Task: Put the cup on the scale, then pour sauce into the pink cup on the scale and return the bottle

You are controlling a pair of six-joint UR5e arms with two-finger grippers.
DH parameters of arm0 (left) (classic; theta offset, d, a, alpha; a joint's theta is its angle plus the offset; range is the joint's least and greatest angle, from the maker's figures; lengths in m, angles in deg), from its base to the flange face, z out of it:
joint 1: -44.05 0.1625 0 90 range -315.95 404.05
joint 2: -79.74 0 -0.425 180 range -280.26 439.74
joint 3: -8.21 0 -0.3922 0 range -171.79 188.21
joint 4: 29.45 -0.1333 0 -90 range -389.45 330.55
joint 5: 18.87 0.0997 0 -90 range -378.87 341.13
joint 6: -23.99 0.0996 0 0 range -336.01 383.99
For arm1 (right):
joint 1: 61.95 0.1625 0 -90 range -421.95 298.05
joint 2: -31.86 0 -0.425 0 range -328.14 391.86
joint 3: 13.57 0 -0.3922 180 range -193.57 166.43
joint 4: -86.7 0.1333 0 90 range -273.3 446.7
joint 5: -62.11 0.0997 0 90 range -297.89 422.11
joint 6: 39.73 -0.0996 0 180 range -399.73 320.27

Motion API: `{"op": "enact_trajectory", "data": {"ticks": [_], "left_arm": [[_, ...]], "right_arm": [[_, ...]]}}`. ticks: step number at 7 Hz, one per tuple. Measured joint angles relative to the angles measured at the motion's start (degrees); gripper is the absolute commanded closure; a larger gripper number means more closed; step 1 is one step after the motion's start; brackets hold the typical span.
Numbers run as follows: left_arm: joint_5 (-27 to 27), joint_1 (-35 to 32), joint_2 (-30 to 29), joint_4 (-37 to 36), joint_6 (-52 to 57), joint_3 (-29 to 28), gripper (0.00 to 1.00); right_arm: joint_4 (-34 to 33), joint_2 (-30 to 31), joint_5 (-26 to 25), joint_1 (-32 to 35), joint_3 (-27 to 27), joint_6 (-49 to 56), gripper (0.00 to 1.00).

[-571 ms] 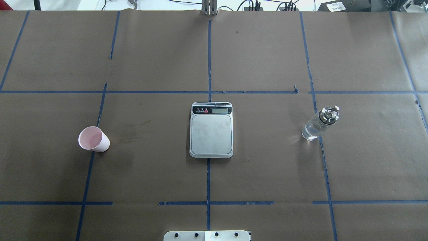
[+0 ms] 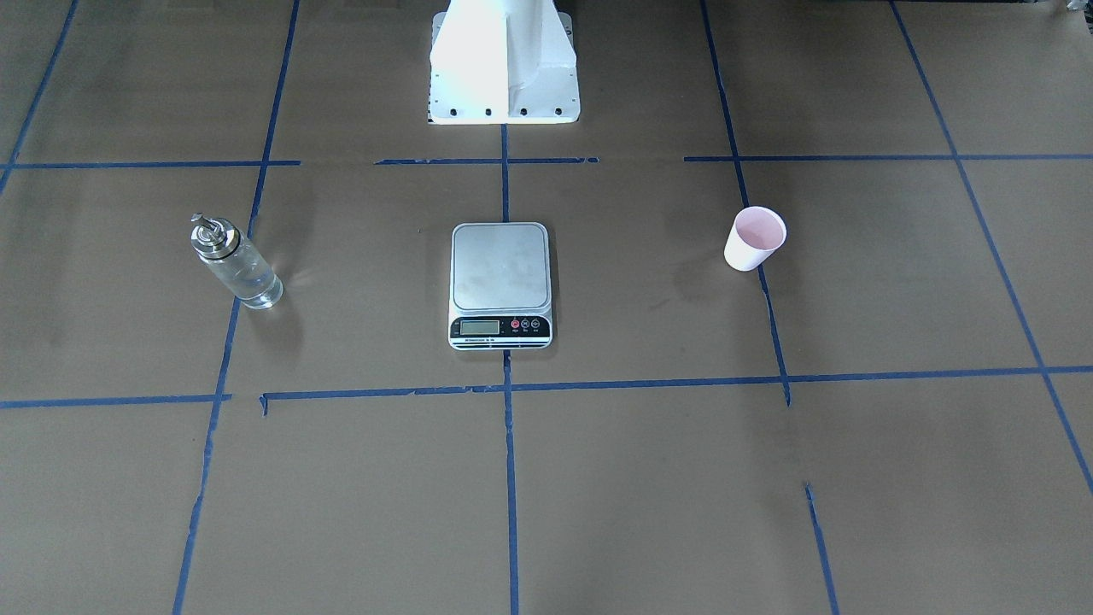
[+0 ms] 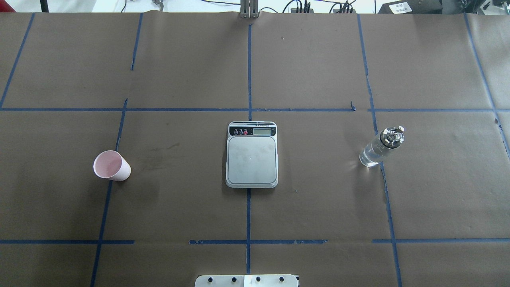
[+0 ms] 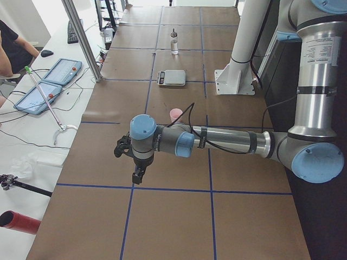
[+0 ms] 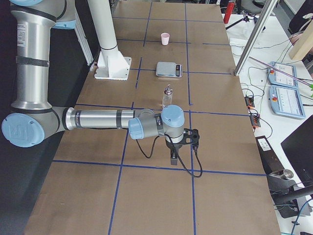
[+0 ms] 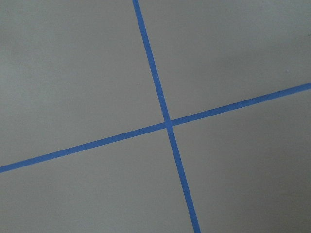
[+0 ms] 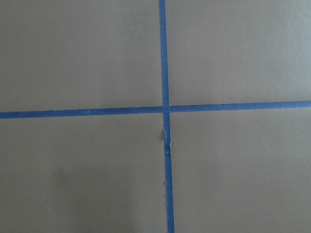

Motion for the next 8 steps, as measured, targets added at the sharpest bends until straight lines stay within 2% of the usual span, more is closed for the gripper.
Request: {"op": "enact_trajectory", "data": {"ticks": [2, 4, 5, 6, 8], "left_arm": [[0.00, 1.57, 0.50, 0.71, 0.32, 1.68, 0.00], [-5.53, 6.92, -0.19, 6.16, -3.40, 0.38, 0.00], [-7.50, 12.20, -0.48, 10.29, -13.38, 1.60, 0.00], [-7.74, 18.31, -0.46, 13.94, -26.31, 5.52, 0.00], [-6.32, 29.29, -0.74, 16.38, -49.34, 12.98, 0.01]], "right_arm": [[0.17, 0.11, 1.12, -0.42, 0.00, -0.44, 0.00], [2.59, 0.76, 3.74, -1.00, 0.46, -0.70, 0.00], [4.95, 1.58, 4.90, -1.08, 0.60, -0.79, 0.00], [6.45, 2.27, 6.37, -1.16, 0.35, -1.48, 0.00], [11.68, 3.62, 9.31, -3.12, -0.14, -3.56, 0.00]]}}
